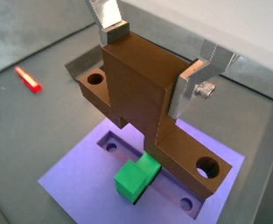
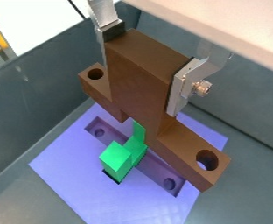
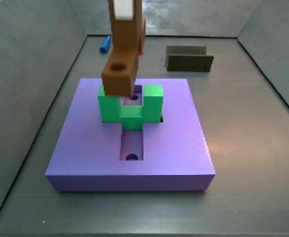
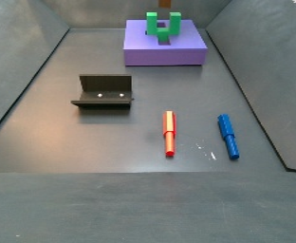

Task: Pick up the brown object. Move up. Move to above the board. Insert the brown object.
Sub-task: Insert the brown object.

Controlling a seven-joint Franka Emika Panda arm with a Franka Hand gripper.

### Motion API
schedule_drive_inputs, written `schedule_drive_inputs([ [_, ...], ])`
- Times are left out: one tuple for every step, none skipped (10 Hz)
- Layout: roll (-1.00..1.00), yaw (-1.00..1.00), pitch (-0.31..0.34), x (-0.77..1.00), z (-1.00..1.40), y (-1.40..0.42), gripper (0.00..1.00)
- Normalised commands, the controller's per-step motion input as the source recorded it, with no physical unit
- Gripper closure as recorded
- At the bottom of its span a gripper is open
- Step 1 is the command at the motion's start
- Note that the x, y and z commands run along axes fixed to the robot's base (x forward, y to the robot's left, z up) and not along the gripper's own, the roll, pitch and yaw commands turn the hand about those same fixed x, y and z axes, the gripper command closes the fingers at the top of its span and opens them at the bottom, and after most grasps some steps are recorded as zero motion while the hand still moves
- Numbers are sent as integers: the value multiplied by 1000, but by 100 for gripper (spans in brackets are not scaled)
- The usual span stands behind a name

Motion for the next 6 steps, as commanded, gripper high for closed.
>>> schedule_drive_inputs([
  [1,17,-79,0,-494,-154,100],
  [107,0,0,31,-309,-320,100],
  [154,0,0,126,-209,-380,100],
  [207,29,0,86,-249,-257,100],
  [234,100,1,46,-180,0,100],
  [246,203,0,11,-120,0,100],
])
